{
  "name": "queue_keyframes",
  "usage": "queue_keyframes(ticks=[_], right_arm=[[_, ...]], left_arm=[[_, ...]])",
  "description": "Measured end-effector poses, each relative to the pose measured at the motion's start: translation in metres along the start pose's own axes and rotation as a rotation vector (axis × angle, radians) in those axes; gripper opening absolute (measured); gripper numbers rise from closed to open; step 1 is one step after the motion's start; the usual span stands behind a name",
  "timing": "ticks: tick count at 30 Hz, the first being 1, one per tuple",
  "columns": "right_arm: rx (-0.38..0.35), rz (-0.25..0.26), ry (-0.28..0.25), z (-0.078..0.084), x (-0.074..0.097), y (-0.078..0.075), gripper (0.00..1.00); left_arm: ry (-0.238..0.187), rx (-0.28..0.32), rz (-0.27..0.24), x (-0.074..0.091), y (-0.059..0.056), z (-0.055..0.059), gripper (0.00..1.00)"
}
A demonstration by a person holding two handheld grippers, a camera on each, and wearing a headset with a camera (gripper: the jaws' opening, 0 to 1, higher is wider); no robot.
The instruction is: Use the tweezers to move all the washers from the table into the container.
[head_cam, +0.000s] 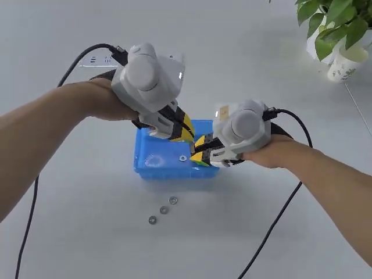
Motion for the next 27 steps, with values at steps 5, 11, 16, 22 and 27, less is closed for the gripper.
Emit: queue_keyframes(ticks=[5, 11, 16, 22, 27], right_arm=[[-0.006, -0.003, -0.005, 0.0002, -0.0003, -0.0018, 0.10], [0.001, -0.003, -0.002, -0.0001, -0.0001, -0.0005, 0.10], [0.003, 0.000, -0.004, -0.0003, 0.0007, 0.0000, 0.11], [0.002, 0.004, -0.008, -0.0010, 0.0030, 0.0008, 0.11], [0.002, 0.010, -0.013, -0.0029, 0.0051, 0.0001, 0.11]], left_arm=[[-0.007, 0.006, -0.002, 0.0007, 0.0020, 0.0008, 0.05], [-0.007, 0.005, 0.004, 0.0006, 0.0010, 0.0004, 0.05], [-0.005, 0.000, 0.005, 0.0003, 0.0000, -0.0003, 0.05], [-0.005, -0.004, 0.009, 0.0009, -0.0015, -0.0016, 0.05], [-0.005, -0.007, 0.007, 0.0032, -0.0020, -0.0037, 0.05]])
Point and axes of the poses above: the centre of the closed fingertips' face, and the gripper's own axes: x roughly backward along the fingers, y roughly to its left, z roughly out of its underside, the point moved 3 cm from there along x, roughly backward along the fingers, and after that the axes turned 7 degrees about z, right-handed, at the moved point
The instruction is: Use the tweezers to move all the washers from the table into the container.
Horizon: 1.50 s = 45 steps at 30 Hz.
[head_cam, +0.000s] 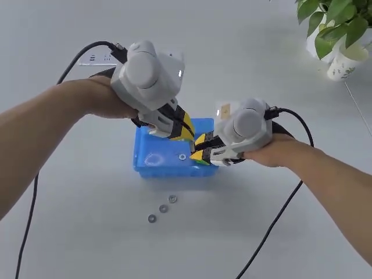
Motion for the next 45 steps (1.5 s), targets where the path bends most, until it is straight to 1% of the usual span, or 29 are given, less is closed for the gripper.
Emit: queue_keyframes(ticks=[11, 23, 32, 40, 45], right_arm=[[0.011, 0.012, -0.014, -0.010, 0.007, 0.001, 0.11], [0.027, 0.034, -0.038, -0.024, 0.020, 0.004, 0.11], [0.044, 0.053, -0.052, -0.035, 0.031, 0.011, 0.11], [0.049, 0.062, -0.059, -0.043, 0.038, 0.019, 0.11], [0.054, 0.066, -0.061, -0.045, 0.041, 0.027, 0.11]], left_arm=[[0.009, -0.008, -0.004, 0.010, -0.004, -0.006, 0.05], [0.013, -0.019, -0.011, 0.024, -0.012, -0.018, 0.05], [0.021, -0.031, -0.020, 0.034, -0.023, -0.028, 0.05], [0.020, -0.032, -0.024, 0.041, -0.033, -0.033, 0.05], [0.032, -0.037, -0.021, 0.042, -0.041, -0.035, 0.05]])
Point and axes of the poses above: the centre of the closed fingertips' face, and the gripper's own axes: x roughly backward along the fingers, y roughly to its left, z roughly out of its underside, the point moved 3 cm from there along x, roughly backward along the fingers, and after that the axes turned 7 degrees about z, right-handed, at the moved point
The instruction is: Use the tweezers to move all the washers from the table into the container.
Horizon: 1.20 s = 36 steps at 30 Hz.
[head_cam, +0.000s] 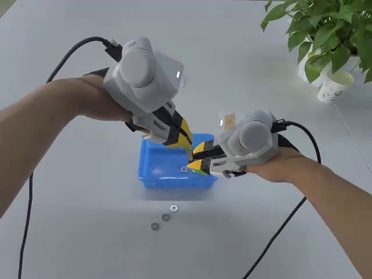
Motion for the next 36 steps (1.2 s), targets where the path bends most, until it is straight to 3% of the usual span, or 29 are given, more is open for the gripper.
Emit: queue_keyframes(ticks=[13, 36], right_arm=[[-0.013, -0.006, -0.003, -0.002, 0.002, 0.021, 0.11], [-0.026, -0.060, 0.008, 0.008, -0.016, 0.053, 0.11]], left_arm=[[0.015, -0.004, 0.012, -0.002, -0.020, 0.001, 0.05], [0.048, 0.019, 0.039, -0.019, -0.045, 0.021, 0.05]])
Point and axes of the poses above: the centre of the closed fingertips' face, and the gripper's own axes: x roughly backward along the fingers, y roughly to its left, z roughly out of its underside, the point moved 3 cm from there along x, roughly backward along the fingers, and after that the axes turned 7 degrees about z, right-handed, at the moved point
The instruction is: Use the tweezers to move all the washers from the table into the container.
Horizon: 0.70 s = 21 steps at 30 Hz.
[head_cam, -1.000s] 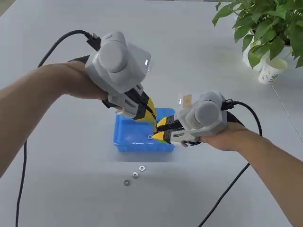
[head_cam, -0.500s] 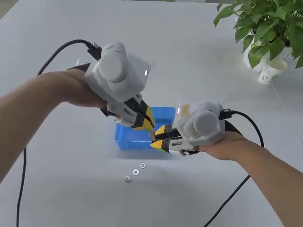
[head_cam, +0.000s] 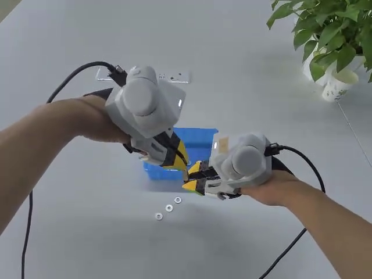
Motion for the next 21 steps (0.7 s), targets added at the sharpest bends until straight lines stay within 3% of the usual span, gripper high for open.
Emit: queue_keyframes(ticks=[21], right_arm=[[-0.005, -0.034, 0.001, 0.005, -0.018, 0.014, 0.11]], left_arm=[[0.007, 0.033, -0.004, -0.010, -0.012, 0.017, 0.05]])
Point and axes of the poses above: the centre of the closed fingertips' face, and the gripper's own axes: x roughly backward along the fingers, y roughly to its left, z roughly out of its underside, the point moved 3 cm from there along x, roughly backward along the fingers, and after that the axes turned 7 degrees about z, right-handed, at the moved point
